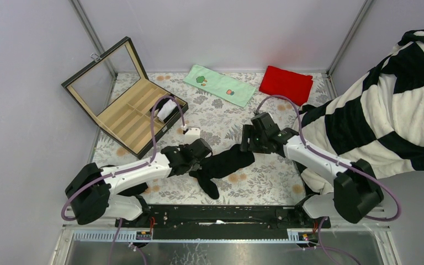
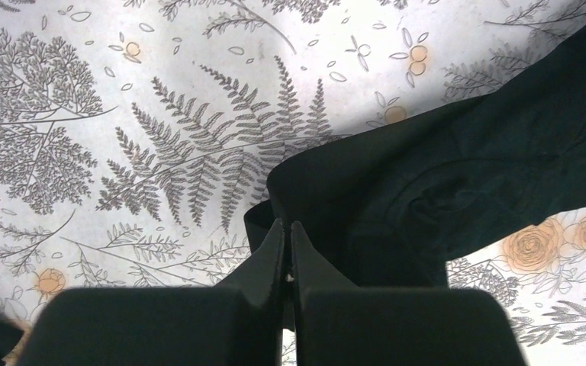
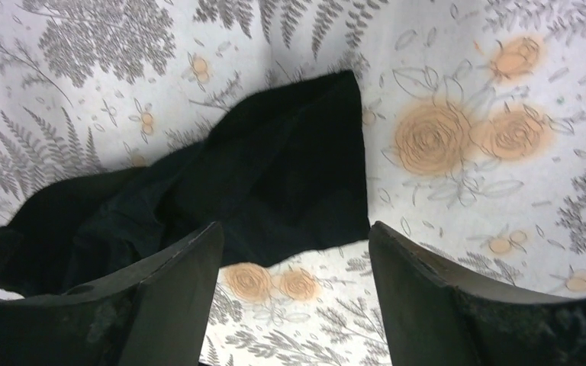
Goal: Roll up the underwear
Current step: Flatten out the underwear at the center of the board.
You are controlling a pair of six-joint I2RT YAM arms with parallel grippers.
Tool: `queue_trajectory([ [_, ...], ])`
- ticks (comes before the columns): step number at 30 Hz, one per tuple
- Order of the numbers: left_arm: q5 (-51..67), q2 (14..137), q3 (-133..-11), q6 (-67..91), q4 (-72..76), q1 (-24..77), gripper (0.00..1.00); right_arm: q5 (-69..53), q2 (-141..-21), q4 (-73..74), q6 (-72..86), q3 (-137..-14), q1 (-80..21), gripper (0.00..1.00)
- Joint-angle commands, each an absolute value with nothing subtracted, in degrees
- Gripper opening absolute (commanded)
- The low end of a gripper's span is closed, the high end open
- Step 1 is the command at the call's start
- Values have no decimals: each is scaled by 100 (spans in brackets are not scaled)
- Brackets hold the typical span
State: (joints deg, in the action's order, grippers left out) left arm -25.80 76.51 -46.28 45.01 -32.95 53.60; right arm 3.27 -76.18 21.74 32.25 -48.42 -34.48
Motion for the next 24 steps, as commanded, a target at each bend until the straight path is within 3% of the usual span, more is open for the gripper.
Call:
queue_trajectory([
  [1, -2709, 7443, -4386, 4542, -3112, 5389, 0, 50, -8148, 1829, 3337, -5347, -3298, 72],
  [5, -2680, 7395, -4335, 4536, -3053, 5389, 0, 43, -8713, 1775, 3468, -5585, -3200, 60],
  [13, -2782, 7277, -4255, 4544, -3032, 5388, 0, -260, -9738, 1417, 3630, -5844, -3102, 57],
  [15, -2800, 7251, -4256, 4535, -3014, 5388, 0, -306, -9906, 1325, 3631, -5960, -3092, 44],
  [17, -2856, 7191, -4257, 4564, -3023, 5385, 0, -369, -9896, 1157, 3590, -5989, -3093, 23],
  [20, -3109, 6959, -4233, 4689, -3064, 5384, 0, -305, -9507, 978, 3562, -5882, -3087, 1],
  [24, -3596, 6367, -4234, 4905, -3144, 5306, 0, 84, -8449, 1058, 3486, -5674, -3093, 0],
])
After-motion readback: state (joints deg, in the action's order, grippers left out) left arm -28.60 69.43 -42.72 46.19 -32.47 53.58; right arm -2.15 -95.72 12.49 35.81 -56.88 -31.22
